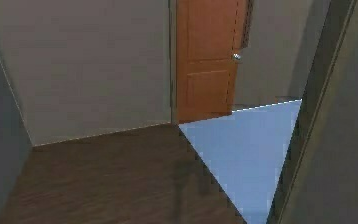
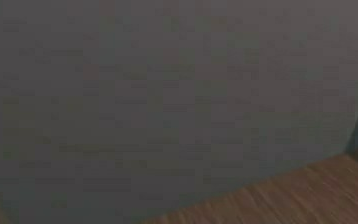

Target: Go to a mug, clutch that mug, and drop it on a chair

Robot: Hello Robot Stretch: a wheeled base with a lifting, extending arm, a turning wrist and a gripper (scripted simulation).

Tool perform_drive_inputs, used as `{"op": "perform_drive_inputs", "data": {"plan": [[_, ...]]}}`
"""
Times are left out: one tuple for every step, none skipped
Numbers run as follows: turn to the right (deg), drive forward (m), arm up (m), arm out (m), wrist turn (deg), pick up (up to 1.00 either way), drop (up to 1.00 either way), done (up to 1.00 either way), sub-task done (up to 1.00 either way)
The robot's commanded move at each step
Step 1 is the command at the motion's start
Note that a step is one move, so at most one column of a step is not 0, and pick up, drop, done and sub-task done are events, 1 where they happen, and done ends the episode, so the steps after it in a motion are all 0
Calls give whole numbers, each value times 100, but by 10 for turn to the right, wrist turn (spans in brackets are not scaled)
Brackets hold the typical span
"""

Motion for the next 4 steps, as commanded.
{"op": "perform_drive_inputs", "data": {"plan": [[0,85,0,0,0,0,0,0,0],[-420,0,0,0,0,0,0,0,0],[0,5,0,0,0,0,0,0,0],[450,0,0,0,0,0,0,0,0]]}}
